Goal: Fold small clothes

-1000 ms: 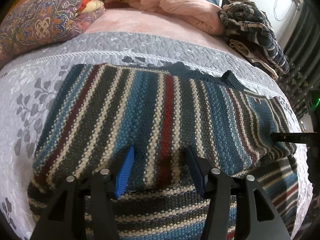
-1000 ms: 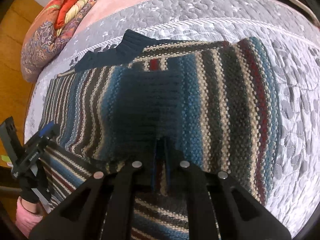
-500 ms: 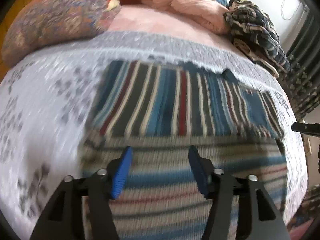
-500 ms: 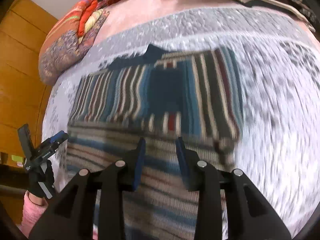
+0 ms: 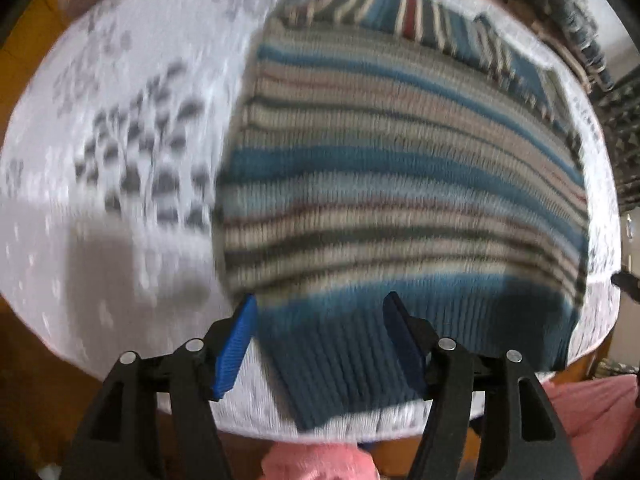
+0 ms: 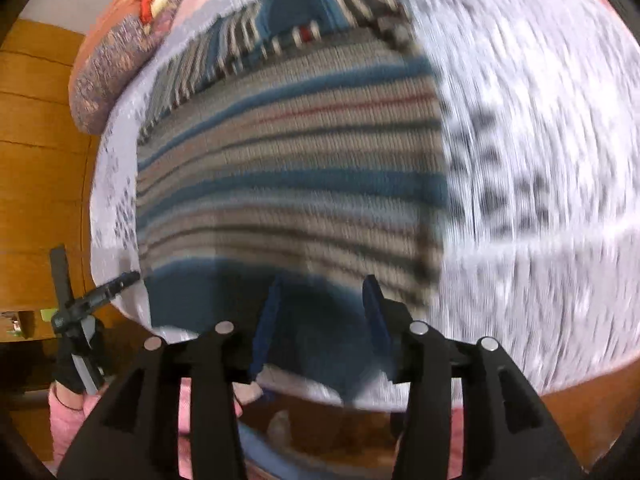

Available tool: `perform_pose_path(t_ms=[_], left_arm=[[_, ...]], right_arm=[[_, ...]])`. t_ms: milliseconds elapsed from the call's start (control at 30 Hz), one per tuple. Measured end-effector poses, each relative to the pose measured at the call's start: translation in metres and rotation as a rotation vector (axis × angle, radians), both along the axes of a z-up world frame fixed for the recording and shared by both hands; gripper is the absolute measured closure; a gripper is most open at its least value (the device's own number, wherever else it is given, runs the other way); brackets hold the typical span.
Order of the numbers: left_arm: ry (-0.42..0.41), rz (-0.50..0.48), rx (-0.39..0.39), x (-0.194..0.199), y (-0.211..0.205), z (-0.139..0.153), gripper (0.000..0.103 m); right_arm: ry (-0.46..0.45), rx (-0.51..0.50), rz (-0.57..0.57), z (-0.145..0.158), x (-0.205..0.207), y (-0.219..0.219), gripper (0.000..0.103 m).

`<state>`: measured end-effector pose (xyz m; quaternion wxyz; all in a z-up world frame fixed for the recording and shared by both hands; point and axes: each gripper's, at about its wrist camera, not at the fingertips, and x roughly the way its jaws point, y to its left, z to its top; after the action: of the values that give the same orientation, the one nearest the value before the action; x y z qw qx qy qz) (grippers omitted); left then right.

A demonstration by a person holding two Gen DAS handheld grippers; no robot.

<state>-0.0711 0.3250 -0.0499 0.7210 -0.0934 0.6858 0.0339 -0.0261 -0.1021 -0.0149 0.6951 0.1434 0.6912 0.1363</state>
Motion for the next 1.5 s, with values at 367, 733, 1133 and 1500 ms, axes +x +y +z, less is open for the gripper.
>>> perform_pose_path(t_ms=[367, 733, 1133, 1500], left_arm=[[0.108, 0.129, -0.070, -0.031, 0.034, -0.032, 0.038], [0.128, 0.097, -0.148, -0.041, 0.030, -0.052, 0.038], [0.136, 0.094, -0.249, -0.052, 0.011, -0.051, 0.084], [-0.047, 0.116, -0.345, -0.036, 0.023, -0.005, 0.093]], right_arm=[[0.159, -0.036, 0.020, -0.047, -0.062, -0.003, 0.058], [0.193, -0.112, 0.058, -0.072, -0.062, 0.019, 0.061], [0.162, -0.056, 0.076, -0.069, -0.063, 0.035, 0.094], [0.078, 0.126, -0.019, -0.032, -0.039, 0.015, 0.095]])
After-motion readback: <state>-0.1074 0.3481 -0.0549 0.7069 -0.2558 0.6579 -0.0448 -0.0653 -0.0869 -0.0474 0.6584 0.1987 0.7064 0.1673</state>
